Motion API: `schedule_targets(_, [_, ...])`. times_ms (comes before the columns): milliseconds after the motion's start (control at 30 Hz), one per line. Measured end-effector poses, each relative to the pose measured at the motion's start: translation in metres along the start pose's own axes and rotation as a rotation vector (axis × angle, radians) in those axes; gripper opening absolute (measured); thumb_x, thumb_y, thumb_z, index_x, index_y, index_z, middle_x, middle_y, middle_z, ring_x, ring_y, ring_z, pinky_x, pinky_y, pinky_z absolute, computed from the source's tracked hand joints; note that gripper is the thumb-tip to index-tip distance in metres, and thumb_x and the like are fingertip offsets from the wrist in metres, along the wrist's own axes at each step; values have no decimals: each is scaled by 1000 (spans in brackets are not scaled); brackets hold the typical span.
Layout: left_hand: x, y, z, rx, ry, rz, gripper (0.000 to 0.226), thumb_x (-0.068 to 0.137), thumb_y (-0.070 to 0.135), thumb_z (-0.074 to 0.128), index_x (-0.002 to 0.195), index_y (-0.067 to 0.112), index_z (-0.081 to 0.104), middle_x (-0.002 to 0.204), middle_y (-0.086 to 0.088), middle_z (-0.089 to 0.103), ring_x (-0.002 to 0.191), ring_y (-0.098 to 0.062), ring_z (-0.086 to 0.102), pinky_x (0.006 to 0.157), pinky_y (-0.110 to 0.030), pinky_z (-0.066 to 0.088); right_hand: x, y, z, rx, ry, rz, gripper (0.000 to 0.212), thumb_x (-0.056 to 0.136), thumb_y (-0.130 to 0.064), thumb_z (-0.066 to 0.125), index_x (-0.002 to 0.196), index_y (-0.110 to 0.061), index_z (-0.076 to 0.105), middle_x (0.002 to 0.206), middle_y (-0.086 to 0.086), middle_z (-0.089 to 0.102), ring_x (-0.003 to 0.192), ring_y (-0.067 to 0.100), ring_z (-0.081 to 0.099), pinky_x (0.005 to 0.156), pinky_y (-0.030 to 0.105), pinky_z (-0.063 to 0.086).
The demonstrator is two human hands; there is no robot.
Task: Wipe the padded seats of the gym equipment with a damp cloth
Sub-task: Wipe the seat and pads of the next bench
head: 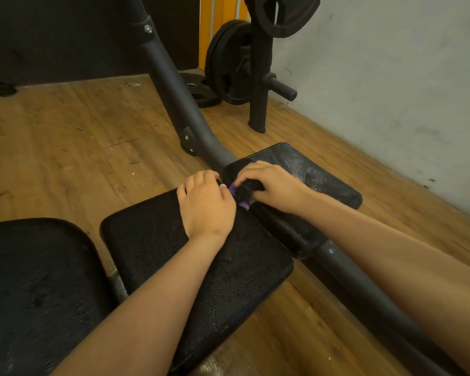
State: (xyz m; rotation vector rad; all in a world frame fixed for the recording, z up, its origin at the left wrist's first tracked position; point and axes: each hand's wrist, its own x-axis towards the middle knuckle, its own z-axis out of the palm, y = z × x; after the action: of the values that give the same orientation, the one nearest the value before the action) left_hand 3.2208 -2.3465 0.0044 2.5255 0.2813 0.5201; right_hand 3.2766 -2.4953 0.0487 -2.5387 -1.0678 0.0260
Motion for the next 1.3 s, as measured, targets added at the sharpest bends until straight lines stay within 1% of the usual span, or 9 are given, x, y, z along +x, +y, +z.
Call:
schedule_targets(100, [1, 0, 0, -30, 1, -11, 29, 97, 24, 44, 123, 20, 57, 124, 2, 58, 123, -17, 44, 108, -33, 23, 33, -2, 6, 1, 20, -8, 26, 72, 0, 73, 97, -9, 72, 95, 3, 68, 94, 16, 56, 80, 1, 28])
schedule_targets(367, [1, -1, -2, -56, 15, 24, 34, 99, 39, 39, 117, 19, 60, 117, 3, 61, 118, -16, 47, 103, -32, 27, 10, 3, -7, 53, -47, 62, 28, 78, -9, 74, 104, -21, 70, 89, -13, 56, 84, -4, 48, 75, 3, 33])
schedule_targets(567, [0, -1, -1, 25, -19, 54, 46, 96, 52, 39, 122, 19, 58, 123, 1, 57, 122, -18, 45, 106, -36, 28, -66, 6, -12, 95, -35, 123, 31, 81, -7, 72, 109, -21, 67, 100, -13, 57, 94, -5, 51, 85, 10, 39])
schedule_targets(700, [-1, 0, 1, 143, -81, 184, 61, 87, 66, 44, 127, 21, 56, 131, 1, 54, 130, -18, 41, 109, -39, 28, -110, 14, -12, 127, -11, 135, 35, 80, -6, 73, 110, -24, 67, 105, -24, 57, 106, -4, 53, 90, 10, 41])
schedule_targets(867, [-2, 2, 1, 146, -172, 336, 73, 82, 71, 48, 140, 28, 47, 147, 7, 44, 140, -12, 30, 115, -38, 22, -111, 23, -18, 158, 33, 211, 34, 80, -5, 72, 108, -25, 67, 106, -9, 62, 99, 2, 59, 89, 16, 46])
schedule_targets(1000, [-1, 2, 1, 149, -218, 343, 79, 81, 75, 47, 145, 28, 41, 154, 7, 35, 142, -8, 26, 118, -36, 15, -103, 54, -32, 32, 198, 410, 22, 85, -11, 67, 104, -21, 66, 101, -3, 63, 93, 11, 58, 84, 30, 47])
schedule_targets(1133, [0, 2, 2, 154, -212, 344, 84, 78, 77, 49, 145, 27, 41, 154, 6, 36, 141, -7, 27, 118, -35, 15, -100, 80, -32, -5, 372, 604, 15, 87, -15, 66, 102, -16, 65, 98, -1, 66, 96, 19, 60, 80, 33, 47])
schedule_targets(1233, [0, 3, 3, 155, -213, 340, 86, 76, 77, 51, 145, 27, 41, 153, 6, 36, 141, -7, 28, 118, -35, 15, -102, 67, -20, 25, 414, 615, 19, 85, -13, 68, 104, -17, 67, 101, 1, 68, 99, 21, 60, 86, 41, 49])
schedule_targets(1300, [0, 3, 3, 145, -210, 338, 86, 76, 77, 52, 145, 27, 41, 153, 5, 37, 141, -7, 29, 118, -35, 15, -111, 47, -12, 46, 389, 560, 21, 83, -13, 69, 103, -21, 67, 99, -1, 66, 98, 18, 58, 86, 36, 47])
